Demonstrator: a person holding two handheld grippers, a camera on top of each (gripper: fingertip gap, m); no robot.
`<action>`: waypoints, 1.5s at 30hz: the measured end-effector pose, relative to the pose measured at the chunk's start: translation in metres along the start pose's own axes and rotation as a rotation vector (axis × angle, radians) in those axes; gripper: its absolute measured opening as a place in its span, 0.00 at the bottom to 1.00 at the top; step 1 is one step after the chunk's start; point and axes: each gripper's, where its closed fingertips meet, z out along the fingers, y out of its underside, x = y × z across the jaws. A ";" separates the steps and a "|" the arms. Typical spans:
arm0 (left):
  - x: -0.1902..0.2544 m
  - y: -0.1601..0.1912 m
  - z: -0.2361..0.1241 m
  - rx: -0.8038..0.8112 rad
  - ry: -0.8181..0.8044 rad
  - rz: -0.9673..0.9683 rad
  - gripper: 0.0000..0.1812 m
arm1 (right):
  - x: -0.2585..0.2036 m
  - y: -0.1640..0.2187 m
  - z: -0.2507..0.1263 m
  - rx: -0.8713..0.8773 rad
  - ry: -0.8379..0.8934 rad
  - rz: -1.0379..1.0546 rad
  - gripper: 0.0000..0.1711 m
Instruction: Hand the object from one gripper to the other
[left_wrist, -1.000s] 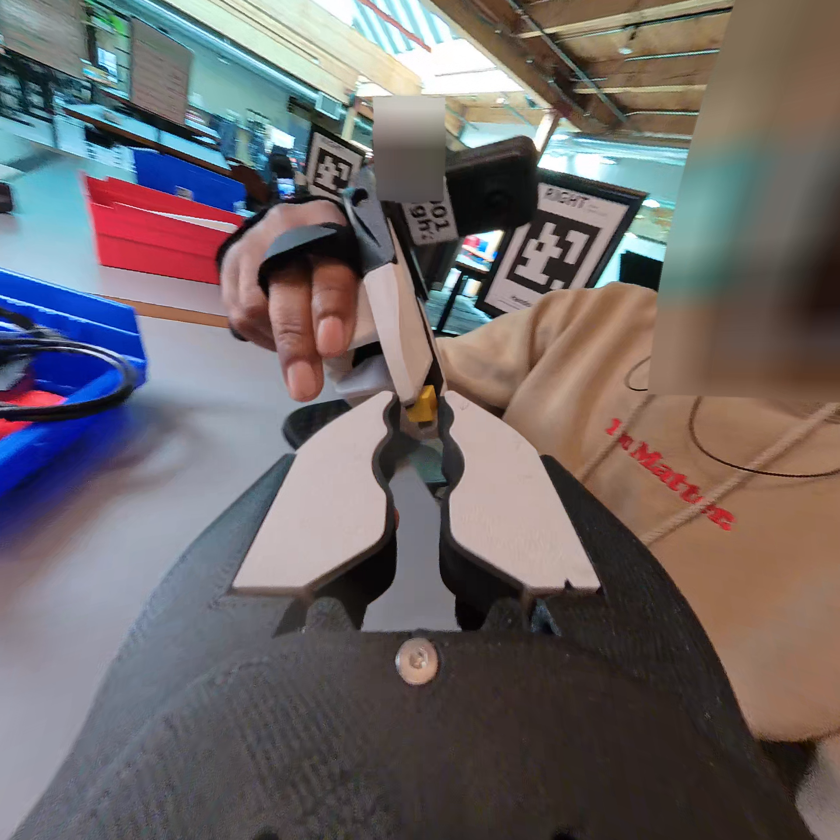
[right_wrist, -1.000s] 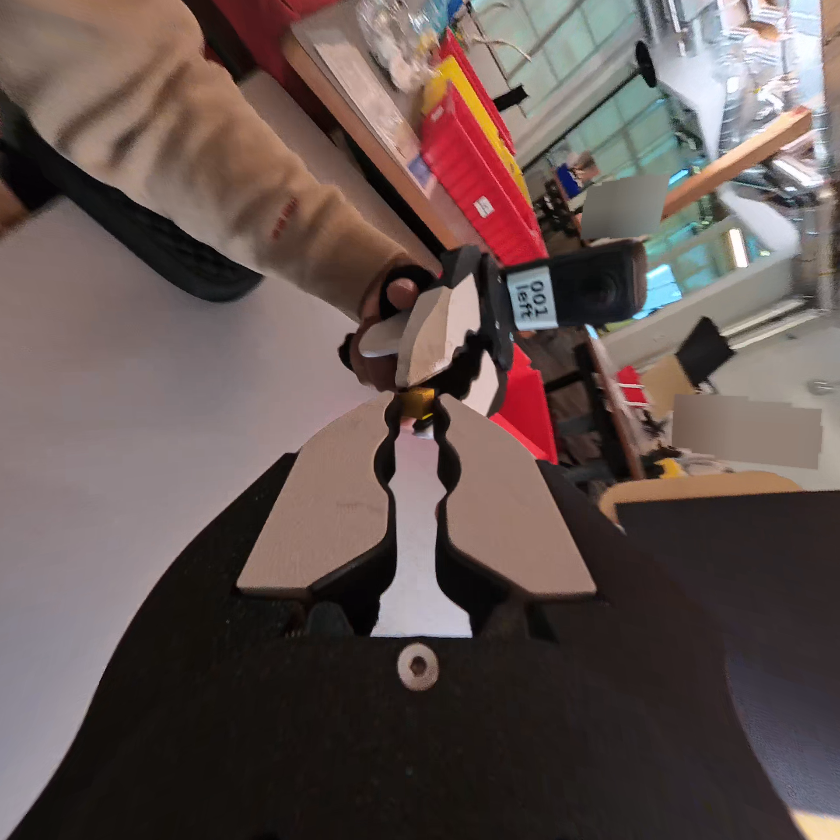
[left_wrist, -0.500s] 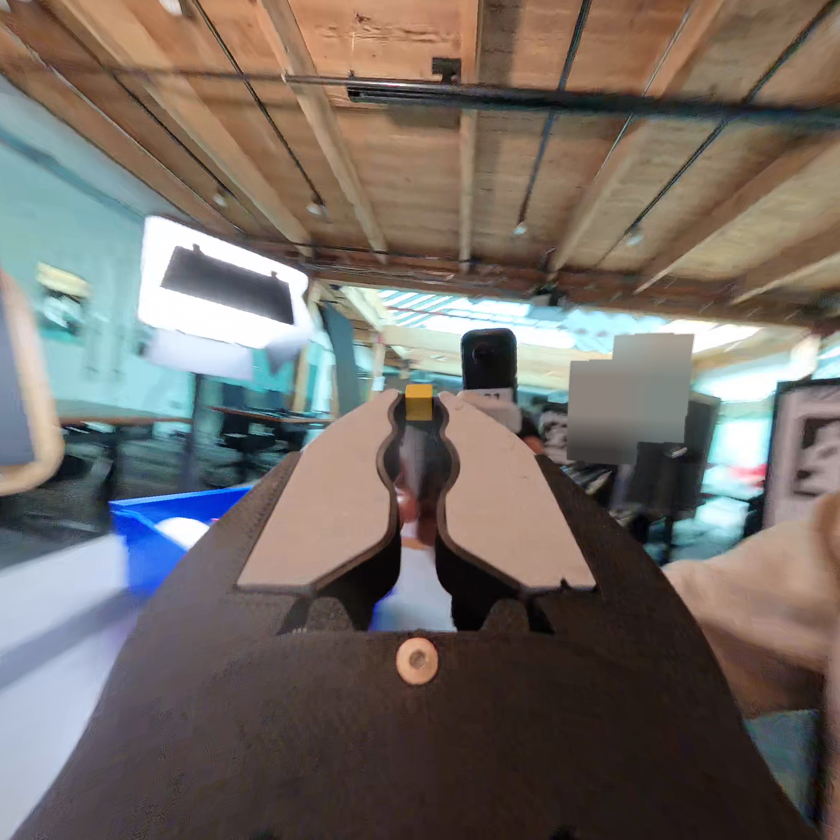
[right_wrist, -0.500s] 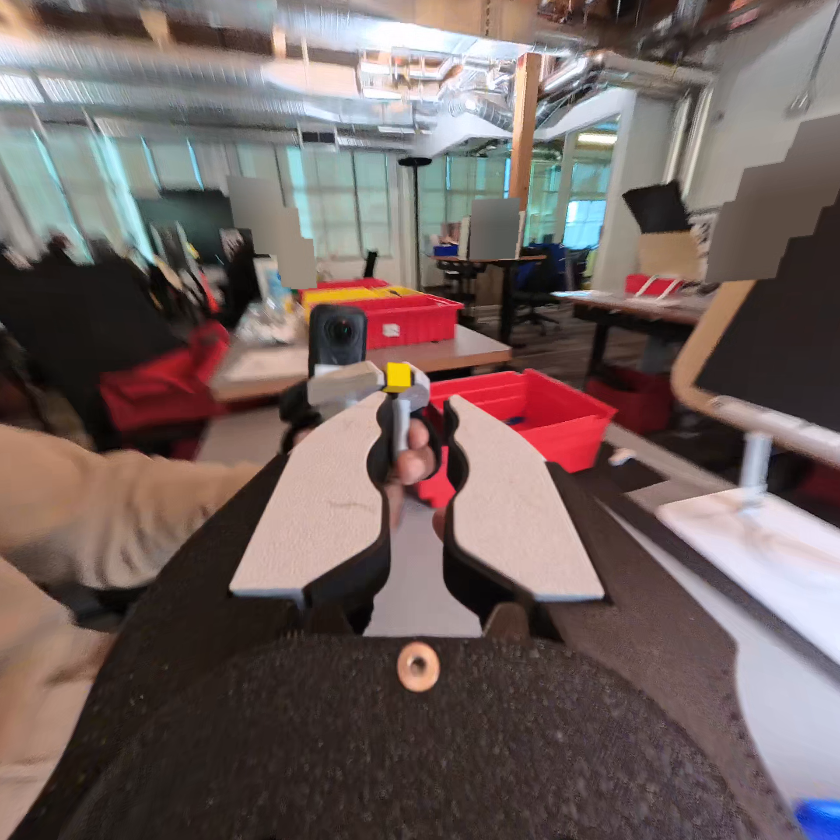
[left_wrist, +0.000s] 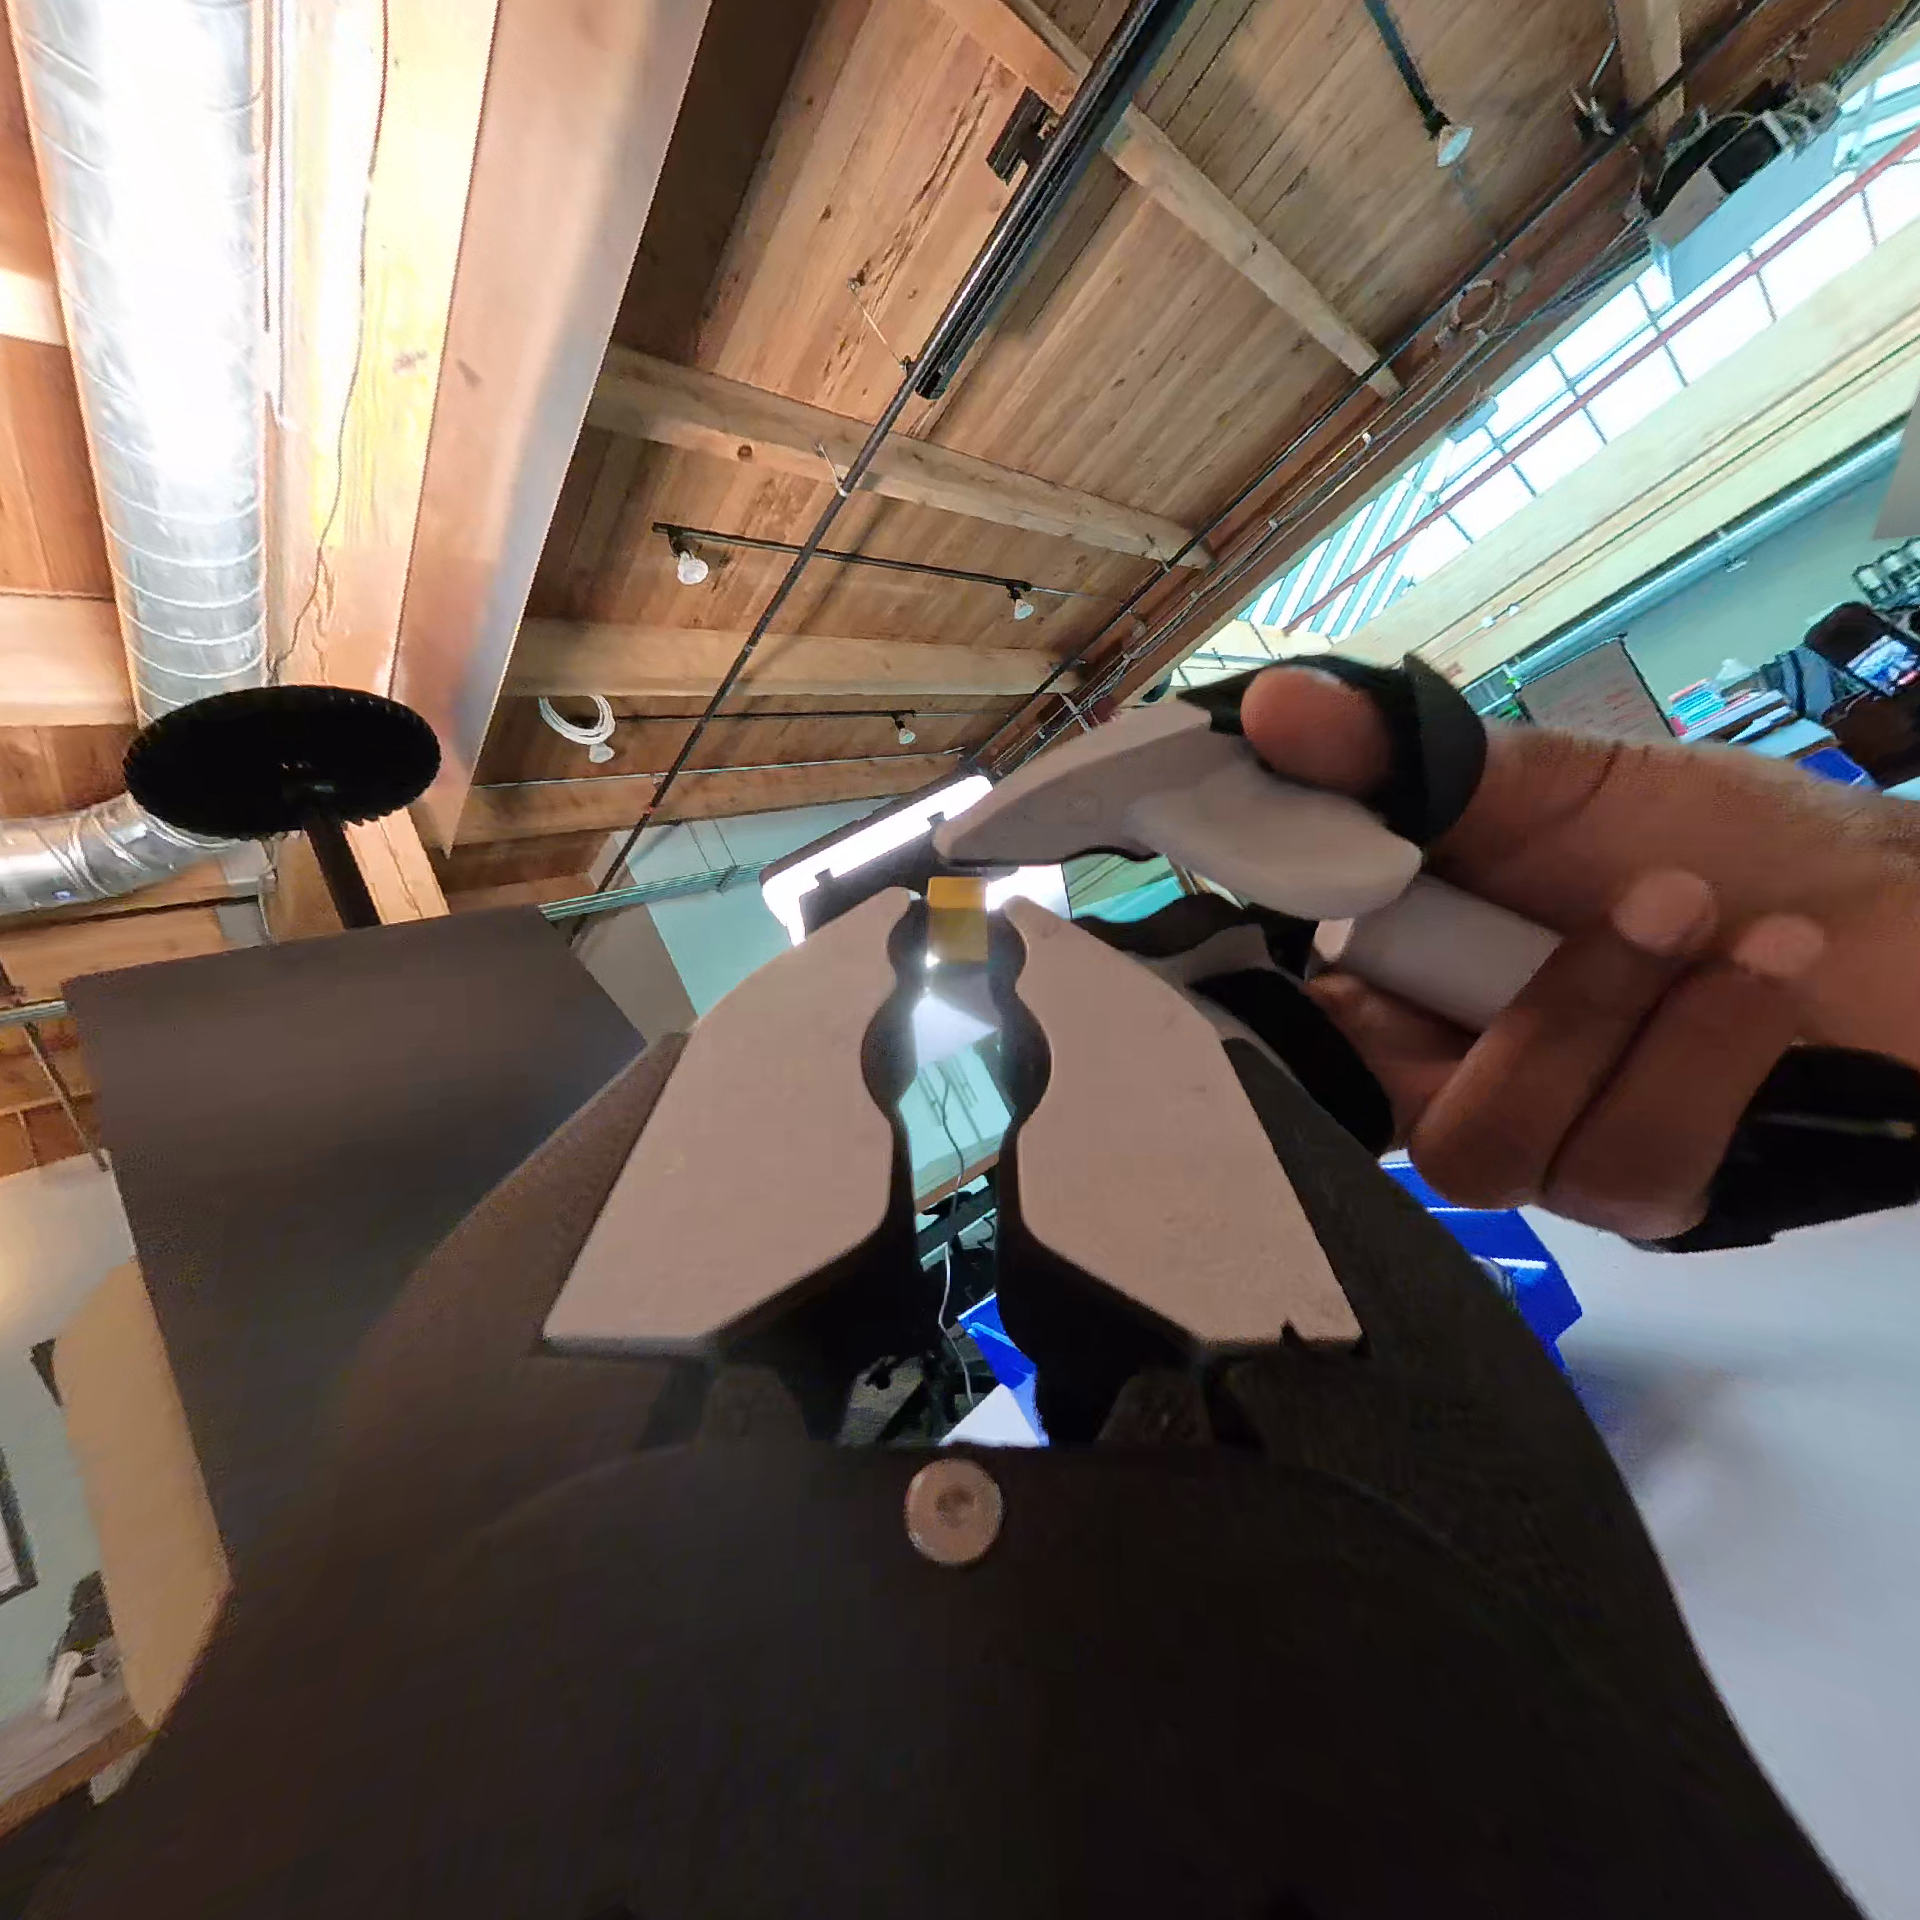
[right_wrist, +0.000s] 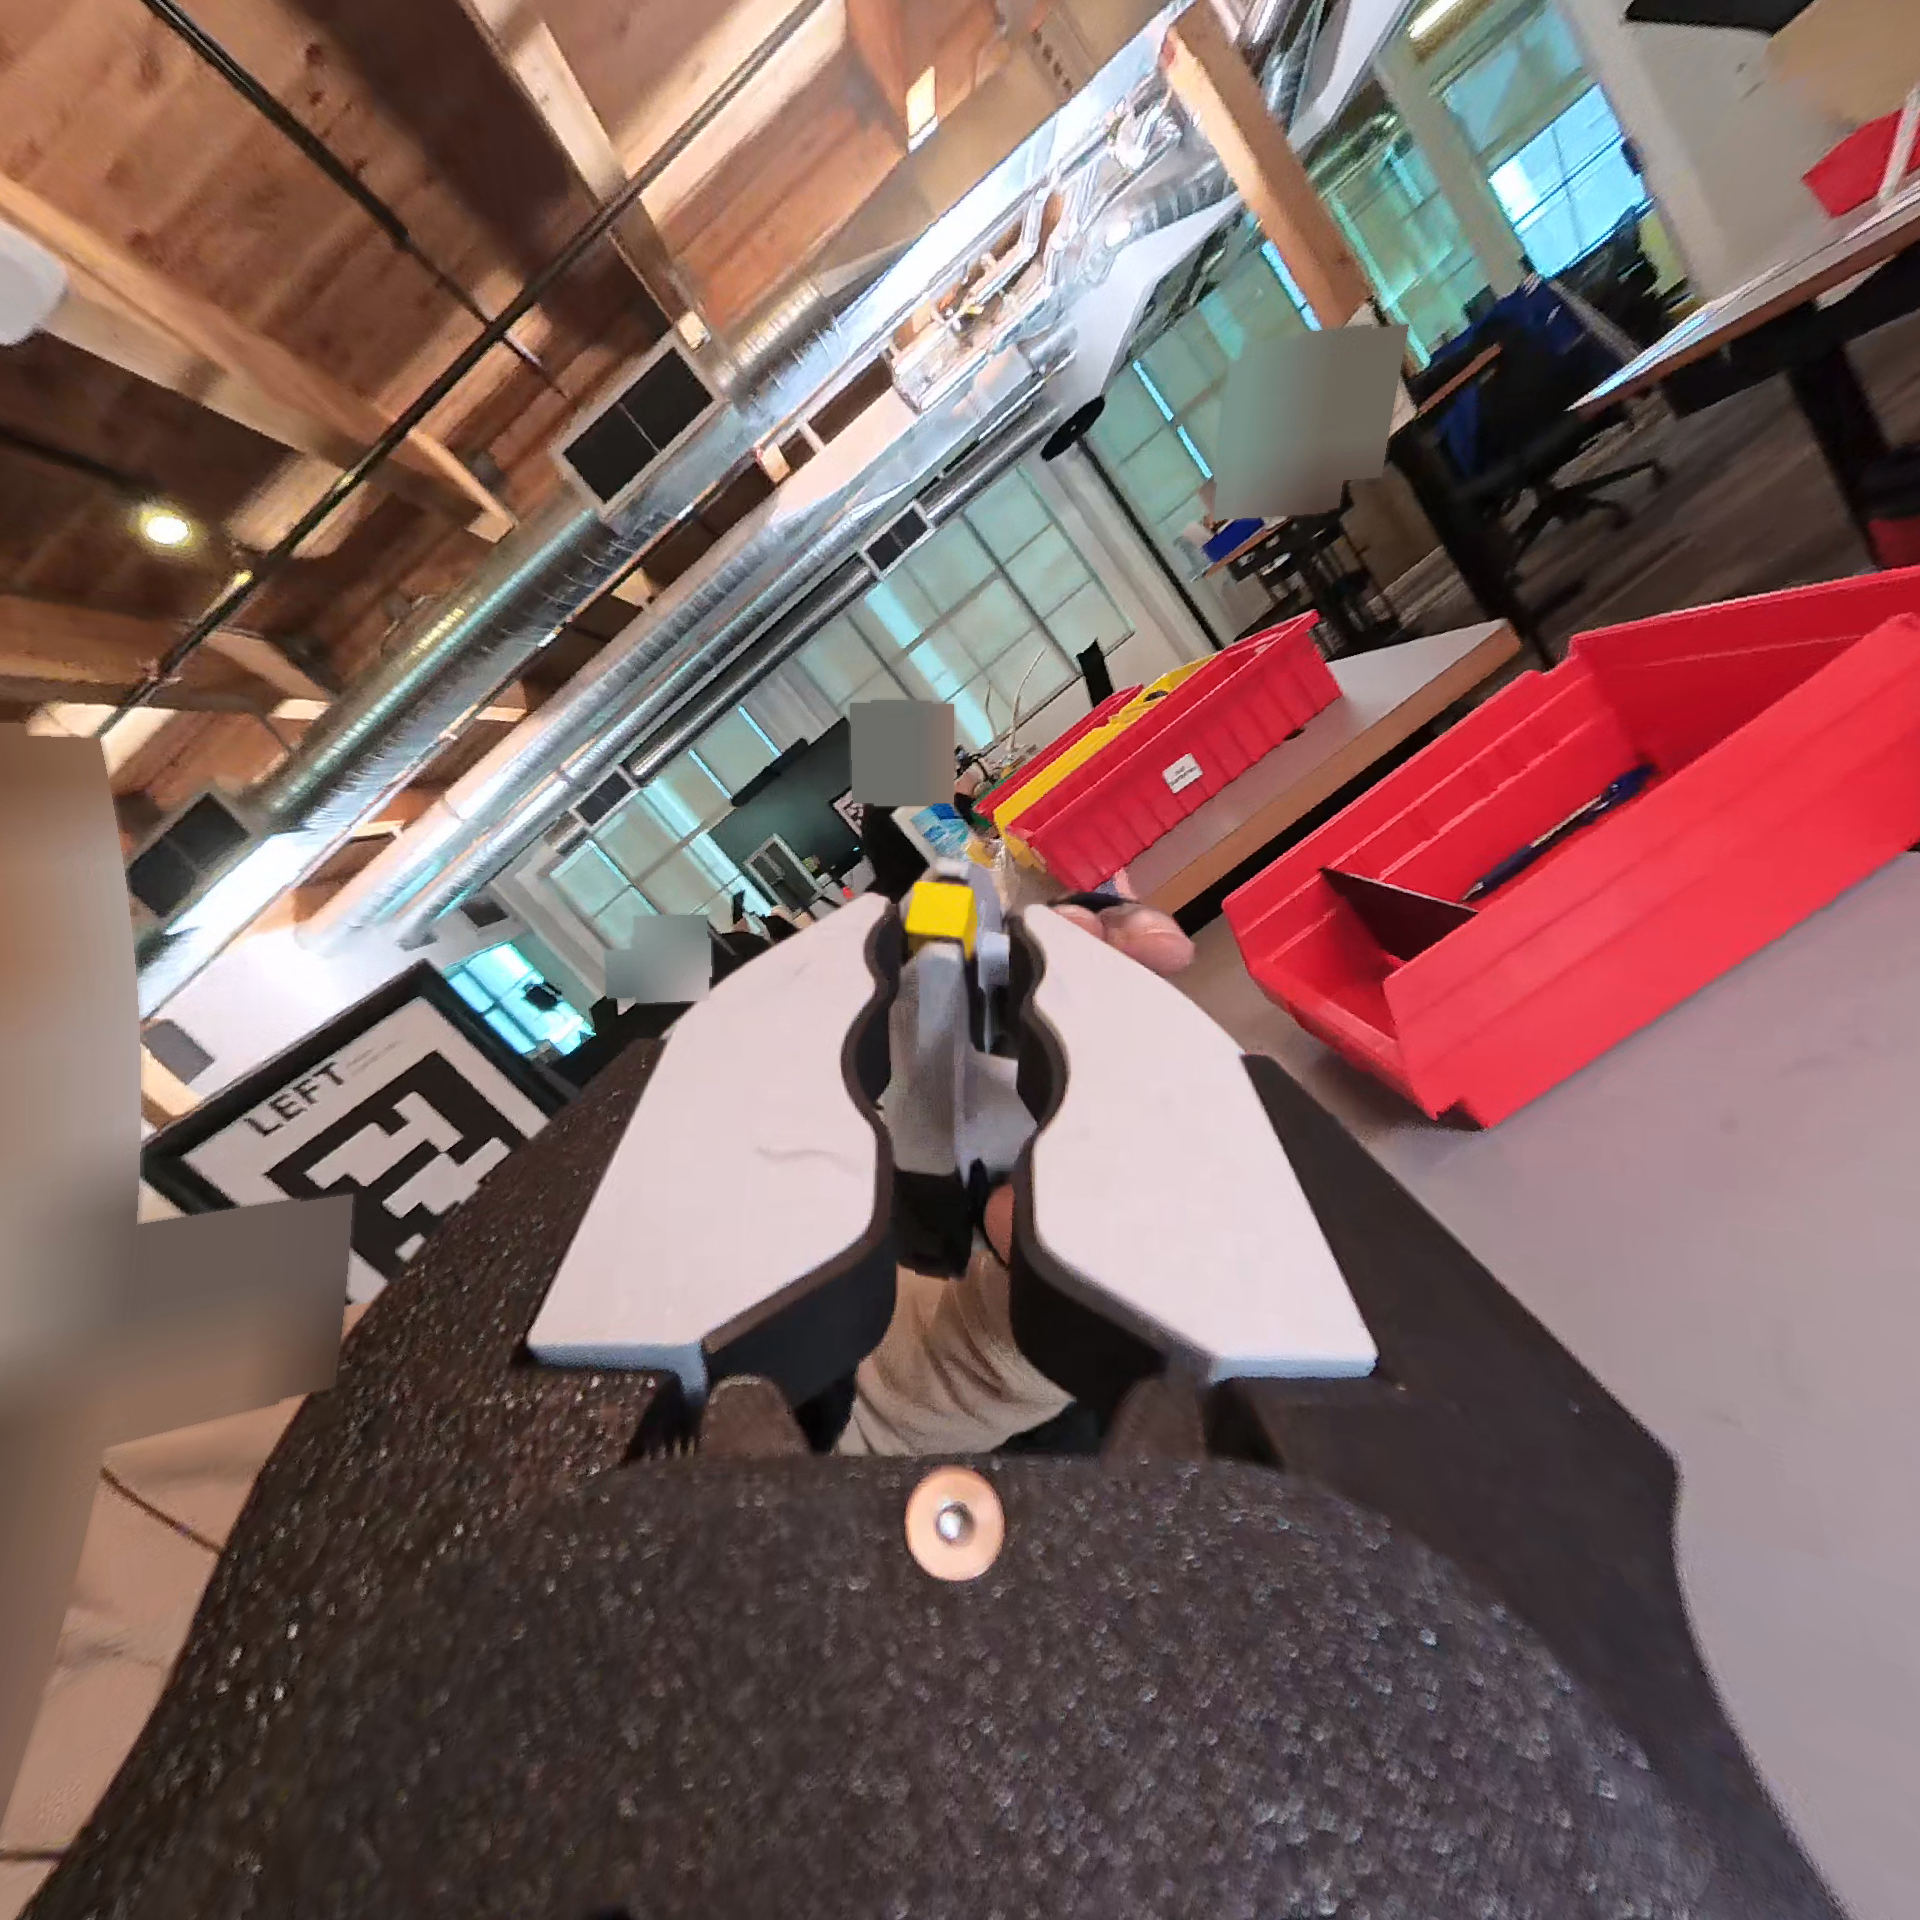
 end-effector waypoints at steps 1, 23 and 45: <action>0.001 0.000 0.000 0.002 -0.003 0.011 0.06 | -0.003 0.001 0.001 0.004 0.016 -0.023 0.11; -0.043 0.115 -0.024 -0.718 0.074 -0.400 0.00 | 0.230 -0.039 -0.205 -0.949 1.122 -0.938 0.06; -0.122 0.122 -0.051 -0.723 -0.121 -0.279 0.00 | 0.184 -0.096 -0.141 -0.075 0.726 -0.738 0.22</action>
